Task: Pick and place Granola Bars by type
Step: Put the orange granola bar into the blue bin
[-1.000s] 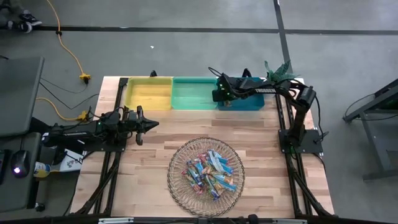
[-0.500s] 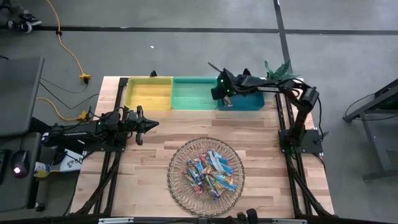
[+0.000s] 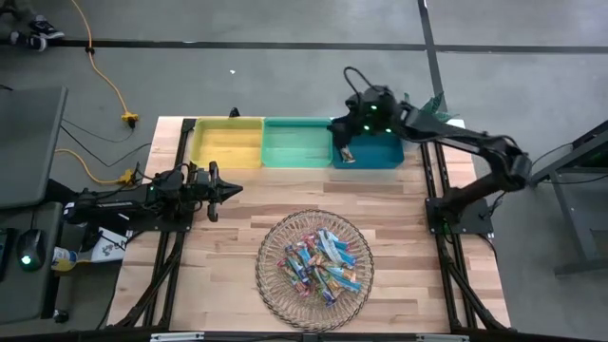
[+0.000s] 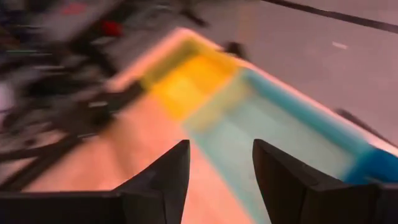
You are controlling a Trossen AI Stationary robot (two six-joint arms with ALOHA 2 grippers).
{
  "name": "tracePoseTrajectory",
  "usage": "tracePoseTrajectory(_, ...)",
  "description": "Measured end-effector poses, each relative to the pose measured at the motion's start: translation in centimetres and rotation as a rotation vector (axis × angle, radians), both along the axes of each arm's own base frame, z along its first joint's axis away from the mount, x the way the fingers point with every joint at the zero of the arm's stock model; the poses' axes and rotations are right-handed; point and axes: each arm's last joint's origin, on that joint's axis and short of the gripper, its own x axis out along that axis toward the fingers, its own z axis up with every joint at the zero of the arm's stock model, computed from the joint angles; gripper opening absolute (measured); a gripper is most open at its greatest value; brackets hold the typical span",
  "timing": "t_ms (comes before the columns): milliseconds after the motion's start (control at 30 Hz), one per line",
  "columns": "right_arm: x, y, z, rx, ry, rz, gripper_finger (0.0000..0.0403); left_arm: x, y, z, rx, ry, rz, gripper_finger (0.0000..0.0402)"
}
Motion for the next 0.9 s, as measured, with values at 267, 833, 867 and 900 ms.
tracePoseTrajectory(267, -1.1, 7.8, 4.2, 0.002, -0.162, 0.357, 0.0157, 0.0, 0.0, -0.1, -0.002, 0.015, 0.0, 0.0)
tracePoseTrajectory(833, 0.4, 20.1, -0.3, 0.353, 0.207, 0.558, 0.0157, 0.0, 0.0, -0.1, -0.001, 0.013, 0.0, 0.0)
tracePoseTrajectory(867, 0.6, 20.6, -0.8, 0.367, 0.24, 0.562, 0.0156, 0.0, 0.0, -0.1, -0.001, 0.013, 0.0, 0.0)
tracePoseTrajectory(900, 0.7, 21.1, -1.3, 0.38, 0.269, 0.565, 0.0156, 0.0, 0.0, -0.1, -0.002, 0.012, 0.0, 0.0)
